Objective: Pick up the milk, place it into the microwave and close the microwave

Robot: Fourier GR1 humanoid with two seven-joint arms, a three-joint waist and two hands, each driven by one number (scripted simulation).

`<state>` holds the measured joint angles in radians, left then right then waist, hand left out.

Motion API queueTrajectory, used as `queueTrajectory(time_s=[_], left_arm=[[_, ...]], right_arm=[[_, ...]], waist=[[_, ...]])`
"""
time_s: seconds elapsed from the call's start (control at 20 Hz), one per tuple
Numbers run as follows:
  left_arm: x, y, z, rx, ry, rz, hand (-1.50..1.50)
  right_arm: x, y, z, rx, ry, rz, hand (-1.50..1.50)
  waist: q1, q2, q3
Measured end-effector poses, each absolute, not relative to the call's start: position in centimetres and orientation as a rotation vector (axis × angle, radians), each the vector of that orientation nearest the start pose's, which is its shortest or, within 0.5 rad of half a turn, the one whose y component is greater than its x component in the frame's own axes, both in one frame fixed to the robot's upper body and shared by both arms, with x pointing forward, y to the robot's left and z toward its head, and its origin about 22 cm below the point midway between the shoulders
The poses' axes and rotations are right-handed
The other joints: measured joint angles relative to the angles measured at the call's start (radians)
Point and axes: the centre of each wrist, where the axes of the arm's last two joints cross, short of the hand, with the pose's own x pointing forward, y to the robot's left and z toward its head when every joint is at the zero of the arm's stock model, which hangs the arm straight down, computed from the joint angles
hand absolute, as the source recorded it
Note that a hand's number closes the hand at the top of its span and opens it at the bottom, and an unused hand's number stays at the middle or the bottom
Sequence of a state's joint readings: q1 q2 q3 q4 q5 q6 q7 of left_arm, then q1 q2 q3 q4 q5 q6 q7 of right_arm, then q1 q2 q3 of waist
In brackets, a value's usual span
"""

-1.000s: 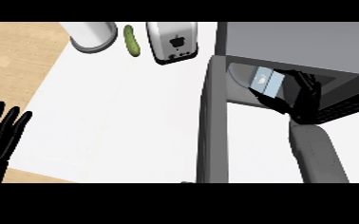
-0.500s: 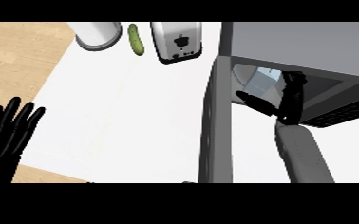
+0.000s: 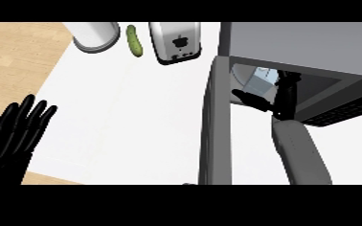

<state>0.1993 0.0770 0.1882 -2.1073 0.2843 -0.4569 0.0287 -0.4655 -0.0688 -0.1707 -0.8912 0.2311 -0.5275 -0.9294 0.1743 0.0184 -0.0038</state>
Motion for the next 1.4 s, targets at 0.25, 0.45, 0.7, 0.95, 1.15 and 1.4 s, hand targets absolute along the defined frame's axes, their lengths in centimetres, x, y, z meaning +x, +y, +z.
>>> queueTrajectory(time_s=[0.25,0.45,0.7,0.95,1.15,1.4], left_arm=[[17.3,28.7,9.4,-0.249,-1.929,-0.203,-1.50],[17.4,28.1,9.4,-0.248,-1.933,-0.201,-1.50],[17.6,27.4,9.1,-0.239,-1.930,-0.191,-1.50],[17.4,26.5,8.6,-0.246,-1.918,-0.198,-1.50],[17.8,26.0,7.7,-0.261,-1.895,-0.203,-1.50],[18.4,25.4,6.8,-0.297,-1.860,-0.238,-1.50]], right_arm=[[35.0,-23.2,-3.3,-0.697,-2.229,0.226,-1.50],[36.3,-23.2,-2.9,-0.638,-2.130,0.209,-1.50],[39.9,-23.3,-0.2,-0.551,-1.944,0.137,-1.50],[41.3,-23.0,0.2,-0.476,-1.853,0.114,-1.50],[41.3,-22.5,-0.5,-0.376,-1.832,0.110,-1.50],[40.3,-22.4,-2.4,-0.256,-1.843,0.092,-1.50]], waist=[[-0.012,-0.005,0.000],[-0.019,0.004,0.002],[-0.038,0.016,0.004],[-0.061,0.018,0.007],[-0.089,0.013,0.007],[-0.116,0.003,0.005]])
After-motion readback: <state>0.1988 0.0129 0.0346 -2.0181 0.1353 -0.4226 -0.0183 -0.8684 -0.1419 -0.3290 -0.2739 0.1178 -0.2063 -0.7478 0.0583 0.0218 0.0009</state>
